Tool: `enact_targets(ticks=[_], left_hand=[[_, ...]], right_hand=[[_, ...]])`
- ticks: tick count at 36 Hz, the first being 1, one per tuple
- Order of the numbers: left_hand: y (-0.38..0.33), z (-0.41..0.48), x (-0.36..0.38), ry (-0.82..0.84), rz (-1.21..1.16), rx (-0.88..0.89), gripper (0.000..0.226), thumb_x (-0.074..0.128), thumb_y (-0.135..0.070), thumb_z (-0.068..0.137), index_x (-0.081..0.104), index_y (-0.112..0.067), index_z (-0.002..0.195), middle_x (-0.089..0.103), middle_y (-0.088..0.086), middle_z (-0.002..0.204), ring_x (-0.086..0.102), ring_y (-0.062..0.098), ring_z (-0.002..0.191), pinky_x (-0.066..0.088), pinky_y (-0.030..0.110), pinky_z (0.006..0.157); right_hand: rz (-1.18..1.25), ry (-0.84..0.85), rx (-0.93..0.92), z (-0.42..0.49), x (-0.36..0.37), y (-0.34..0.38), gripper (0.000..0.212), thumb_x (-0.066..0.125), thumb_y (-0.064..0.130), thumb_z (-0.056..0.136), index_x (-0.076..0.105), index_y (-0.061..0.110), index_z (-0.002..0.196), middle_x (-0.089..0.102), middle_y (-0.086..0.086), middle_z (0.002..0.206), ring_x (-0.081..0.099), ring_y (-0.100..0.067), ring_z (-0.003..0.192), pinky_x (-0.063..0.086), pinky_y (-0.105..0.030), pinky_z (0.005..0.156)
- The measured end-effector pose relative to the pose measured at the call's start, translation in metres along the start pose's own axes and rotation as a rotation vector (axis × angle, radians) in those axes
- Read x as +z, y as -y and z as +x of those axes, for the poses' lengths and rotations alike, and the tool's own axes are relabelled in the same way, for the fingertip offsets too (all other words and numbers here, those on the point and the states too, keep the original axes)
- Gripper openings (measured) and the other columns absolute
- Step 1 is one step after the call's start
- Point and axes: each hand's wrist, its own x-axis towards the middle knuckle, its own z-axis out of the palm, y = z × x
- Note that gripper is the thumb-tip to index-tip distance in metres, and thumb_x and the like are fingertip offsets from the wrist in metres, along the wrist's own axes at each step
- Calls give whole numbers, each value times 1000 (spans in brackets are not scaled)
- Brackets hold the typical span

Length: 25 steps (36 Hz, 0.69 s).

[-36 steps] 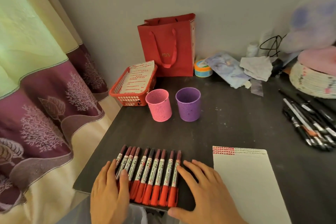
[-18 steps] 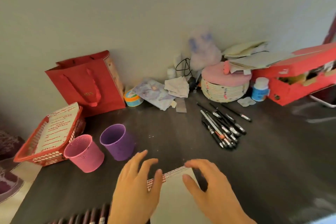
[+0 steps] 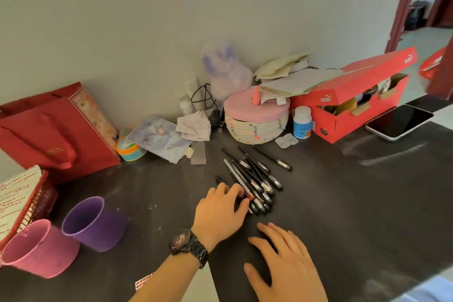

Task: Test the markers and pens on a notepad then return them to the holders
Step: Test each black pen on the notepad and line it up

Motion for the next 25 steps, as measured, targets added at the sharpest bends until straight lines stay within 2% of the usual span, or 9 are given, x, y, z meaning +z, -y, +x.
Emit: enact_targets(ticks=[1,2,3,5,9,15,20,22,25], left_hand=[[1,1,0,11,-14,-14,25,33,-64,92,39,-44,105,44,-13,94,49,13,91,44,31,65],[1,1,-1,26,-44,-36,23,35,-64,90,38,-45,102,44,-14,91,49,11,87,41,29,62],[2,2,-2,46,-80,-65,21,37,-64,89,37,-45,99,45,-13,88,49,10,83,37,28,59],[2,4,-5,88,-125,-118,18,40,-60,89,37,-43,96,48,-11,86,51,11,78,37,29,56],[-2,7,-12,153,-91,-179,20,40,-58,94,44,-38,98,56,-5,88,59,21,78,47,32,66],[0,5,-27,251,-285,-282,15,57,-40,86,54,-32,99,61,-6,98,61,19,92,53,35,81],[10,-30,-33,151,-432,-225,12,58,-26,86,54,-33,96,61,-9,90,59,12,81,53,34,76],[14,-54,-36,64,-489,-180,17,55,-23,86,46,-37,88,61,-8,83,59,10,73,52,33,72],[17,-95,-39,-49,-481,-113,19,53,-27,88,42,-43,89,55,-17,88,56,7,76,47,22,65]], right_hand=[[31,22,-24,3,5,-2,54,44,72,81,54,53,131,32,29,154,27,-3,148,12,-29,118],[65,22,-30,4,11,-5,59,37,71,85,42,52,141,16,30,159,9,-1,151,-3,-25,116],[85,21,-24,4,15,-8,61,34,71,87,35,51,145,9,31,160,0,0,151,-10,-23,114],[64,-6,-31,4,17,-10,62,35,70,88,33,50,146,8,29,161,-2,0,151,-12,-22,113],[49,25,-15,4,14,-7,59,37,69,88,34,53,144,9,30,160,-2,1,151,-11,-23,114],[78,18,8,3,6,-1,47,41,68,91,41,56,136,13,36,156,2,5,150,-5,-21,116],[100,-75,40,-6,-4,3,27,49,63,93,53,56,119,31,42,140,20,13,141,13,-13,116],[239,-84,124,-6,-8,9,16,59,57,92,59,54,108,50,37,125,34,13,129,26,-15,110],[724,-112,341,-3,-16,22,12,61,49,93,68,42,101,69,26,104,57,-2,115,41,-22,91]])
